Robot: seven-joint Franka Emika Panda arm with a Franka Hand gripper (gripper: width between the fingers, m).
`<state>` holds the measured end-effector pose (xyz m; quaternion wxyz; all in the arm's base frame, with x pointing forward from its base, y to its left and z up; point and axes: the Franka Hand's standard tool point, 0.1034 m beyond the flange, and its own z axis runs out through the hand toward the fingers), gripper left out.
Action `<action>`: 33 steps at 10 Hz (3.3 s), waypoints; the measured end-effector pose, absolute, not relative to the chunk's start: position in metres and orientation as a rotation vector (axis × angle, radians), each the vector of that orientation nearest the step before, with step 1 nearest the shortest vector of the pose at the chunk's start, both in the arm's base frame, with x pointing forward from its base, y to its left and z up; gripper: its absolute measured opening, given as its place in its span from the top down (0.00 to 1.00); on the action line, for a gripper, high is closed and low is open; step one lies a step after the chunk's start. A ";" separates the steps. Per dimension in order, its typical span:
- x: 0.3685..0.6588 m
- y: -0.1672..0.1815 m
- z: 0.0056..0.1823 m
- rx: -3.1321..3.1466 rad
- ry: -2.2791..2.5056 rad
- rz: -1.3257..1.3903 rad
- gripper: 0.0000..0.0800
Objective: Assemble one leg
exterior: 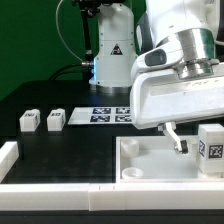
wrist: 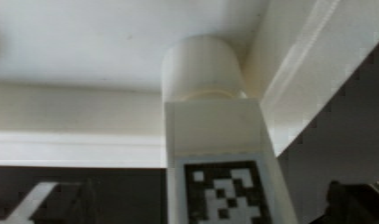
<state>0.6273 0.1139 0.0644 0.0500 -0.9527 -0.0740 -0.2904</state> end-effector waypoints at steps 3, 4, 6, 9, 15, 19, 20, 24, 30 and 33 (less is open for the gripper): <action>0.634 0.108 0.118 -2.934 -0.209 -0.773 0.19; 0.636 0.108 0.120 -2.953 -0.204 -0.680 0.19; 0.640 0.111 0.110 -2.953 -0.193 -0.654 0.19; 0.639 0.121 0.090 -2.990 -0.167 -0.238 0.19; 0.637 0.116 0.080 -2.991 -0.144 0.063 0.34; 0.637 0.113 0.079 -2.994 0.247 0.090 0.63; 0.637 0.113 0.079 -2.977 0.423 0.102 0.63; 0.637 0.118 0.076 -2.528 1.602 0.111 0.63; 0.636 0.125 0.072 -2.365 1.801 0.127 0.22; 0.637 0.125 0.075 -2.757 1.175 0.090 0.19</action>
Offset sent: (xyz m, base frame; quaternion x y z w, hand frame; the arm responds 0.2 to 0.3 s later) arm 0.0184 -0.0137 0.0219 -0.0139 -0.1628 0.0265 0.9862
